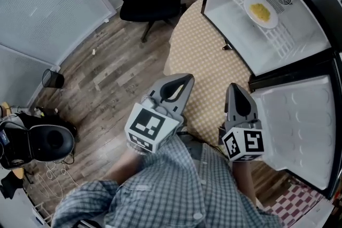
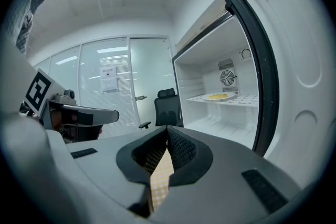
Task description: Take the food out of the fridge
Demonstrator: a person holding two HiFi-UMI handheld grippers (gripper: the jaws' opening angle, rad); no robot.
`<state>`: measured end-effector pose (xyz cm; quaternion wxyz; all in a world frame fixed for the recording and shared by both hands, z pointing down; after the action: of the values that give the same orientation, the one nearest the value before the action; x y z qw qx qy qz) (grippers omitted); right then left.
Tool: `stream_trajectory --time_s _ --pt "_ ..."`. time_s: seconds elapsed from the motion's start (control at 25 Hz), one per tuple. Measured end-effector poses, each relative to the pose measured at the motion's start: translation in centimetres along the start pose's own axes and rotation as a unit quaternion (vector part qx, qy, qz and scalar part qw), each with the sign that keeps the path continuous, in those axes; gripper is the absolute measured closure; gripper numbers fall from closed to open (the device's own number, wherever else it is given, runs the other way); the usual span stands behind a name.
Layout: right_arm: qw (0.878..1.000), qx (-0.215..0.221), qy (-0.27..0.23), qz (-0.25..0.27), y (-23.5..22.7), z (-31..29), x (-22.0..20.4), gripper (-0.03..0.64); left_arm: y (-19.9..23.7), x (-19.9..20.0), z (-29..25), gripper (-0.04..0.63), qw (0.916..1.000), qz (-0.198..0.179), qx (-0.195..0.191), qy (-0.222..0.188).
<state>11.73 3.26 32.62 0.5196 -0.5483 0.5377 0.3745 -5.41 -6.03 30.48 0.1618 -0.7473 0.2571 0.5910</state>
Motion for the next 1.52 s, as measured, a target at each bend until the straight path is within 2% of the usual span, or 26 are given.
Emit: stream_trajectory --time_s 0.28,0.48,0.84,0.96,1.12,1.32,1.52 --pt "0.997 -0.069 -0.010 -0.014 -1.9 -1.8 0.9 0.607 2.0 1.7 -4.9 0.589 0.9973 -0.016 -0.070 0.013" --pt "0.992 -0.124 -0.018 -0.033 -2.4 -2.6 1.1 0.607 2.8 2.7 -8.3 0.589 0.9913 -0.015 -0.129 0.024" --pt "0.981 -0.190 -0.025 -0.039 -3.0 -3.9 1.8 0.607 3.8 4.2 -13.2 0.589 0.9818 -0.018 -0.187 0.028" --pt "0.976 -0.214 -0.026 -0.043 -2.9 -3.9 1.7 0.607 4.0 4.2 -15.1 0.589 0.9779 0.008 -0.205 0.039" --pt "0.968 -0.244 -0.023 -0.056 -2.8 -3.7 1.3 0.607 4.4 4.2 -17.5 0.589 0.9716 0.066 -0.220 0.058" --pt "0.959 -0.276 -0.023 -0.063 -2.7 -3.3 0.8 0.607 3.8 4.8 -20.5 0.589 0.9664 0.085 -0.234 0.063" --pt "0.952 -0.299 -0.020 -0.066 -2.3 -3.2 0.6 0.607 2.9 5.4 -23.5 0.589 0.9480 0.160 -0.266 0.070"
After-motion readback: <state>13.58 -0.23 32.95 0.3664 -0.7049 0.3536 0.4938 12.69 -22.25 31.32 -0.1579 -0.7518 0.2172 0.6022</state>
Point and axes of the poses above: the fingertips, and each gripper's own axes: z backward along the fingers, y to its left, x out of its top, the point moved 8 cm from there along z, backward along the fingers, and after that the axes turned 9 degrees about x, right-handed, at the moved point
